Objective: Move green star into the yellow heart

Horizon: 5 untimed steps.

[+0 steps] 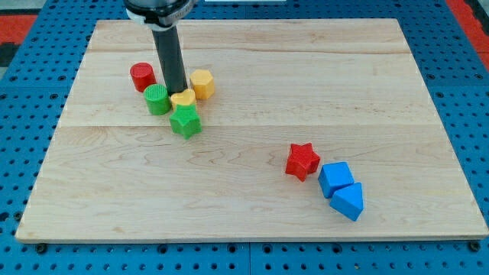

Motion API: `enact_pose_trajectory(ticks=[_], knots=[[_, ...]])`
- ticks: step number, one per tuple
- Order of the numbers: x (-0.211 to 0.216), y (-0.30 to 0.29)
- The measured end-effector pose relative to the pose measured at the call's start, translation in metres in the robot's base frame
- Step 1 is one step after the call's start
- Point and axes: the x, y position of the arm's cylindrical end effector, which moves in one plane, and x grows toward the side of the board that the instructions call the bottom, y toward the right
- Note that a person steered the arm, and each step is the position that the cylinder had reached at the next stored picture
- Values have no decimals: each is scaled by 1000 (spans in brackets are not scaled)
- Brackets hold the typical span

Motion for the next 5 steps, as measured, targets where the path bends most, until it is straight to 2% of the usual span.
enact_pose_trajectory(ticks=[2,3,4,5], knots=[[65,42],[72,81],[97,101],[55,40]])
